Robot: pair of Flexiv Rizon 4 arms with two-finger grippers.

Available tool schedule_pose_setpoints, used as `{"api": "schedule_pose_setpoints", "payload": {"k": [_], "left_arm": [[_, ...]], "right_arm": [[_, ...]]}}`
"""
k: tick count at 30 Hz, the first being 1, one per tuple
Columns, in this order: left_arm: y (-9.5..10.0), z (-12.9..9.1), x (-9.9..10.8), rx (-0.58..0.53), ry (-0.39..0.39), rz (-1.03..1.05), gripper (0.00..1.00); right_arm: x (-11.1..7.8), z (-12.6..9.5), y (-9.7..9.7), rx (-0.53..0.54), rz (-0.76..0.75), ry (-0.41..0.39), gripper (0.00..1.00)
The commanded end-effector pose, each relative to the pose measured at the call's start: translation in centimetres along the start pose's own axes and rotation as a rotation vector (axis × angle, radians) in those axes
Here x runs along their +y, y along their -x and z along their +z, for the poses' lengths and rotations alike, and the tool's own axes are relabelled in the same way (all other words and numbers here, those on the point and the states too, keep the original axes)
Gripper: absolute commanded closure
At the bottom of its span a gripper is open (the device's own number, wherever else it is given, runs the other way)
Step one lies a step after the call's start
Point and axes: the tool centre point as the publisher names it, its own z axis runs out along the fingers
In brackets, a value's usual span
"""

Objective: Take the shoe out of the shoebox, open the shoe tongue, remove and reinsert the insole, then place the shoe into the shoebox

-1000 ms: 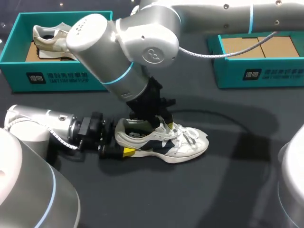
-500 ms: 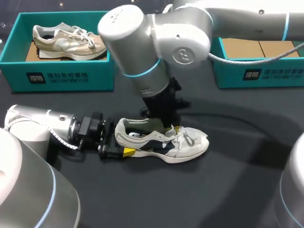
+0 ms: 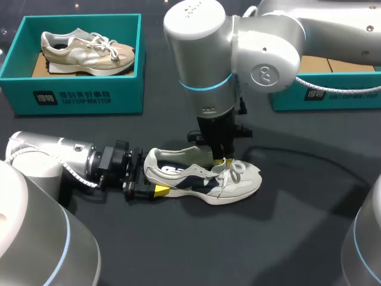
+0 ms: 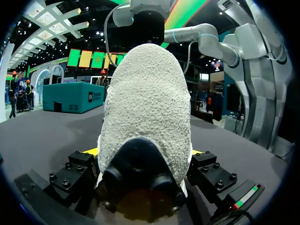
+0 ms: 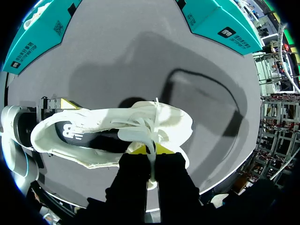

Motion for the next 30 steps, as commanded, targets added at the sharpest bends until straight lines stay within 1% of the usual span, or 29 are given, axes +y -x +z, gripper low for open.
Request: {"api": "schedule_pose_setpoints", "payload": {"k": [1, 6, 15, 21, 30], "left_arm": [[-0.1, 0.0, 0.2, -0.002, 0.0, -0.001, 1.0], [-0.1, 0.0, 0.2, -0.002, 0.0, -0.001, 1.0], [-0.1, 0.0, 0.2, -0.002, 0.0, -0.001, 1.0], [-0.1, 0.0, 0.2, -0.002, 0.0, -0.001, 1.0], [-0.1, 0.0, 0.2, -0.002, 0.0, -0.001, 1.0]], "right_arm": [[-0.3, -0.1, 1.5, 0.122, -0.029, 0.004, 1.0], [-0.5, -0.4, 2.6, 0.187, -0.071, 0.032, 1.0], [-0.5, 0.5, 4.7, 0.284, -0.086, 0.042, 1.0], [-0.3, 1.5, 5.0, 0.335, -0.104, 0.029, 1.0], [-0.2, 3.2, 4.8, 0.365, -0.119, 0.005, 1.0]]}}
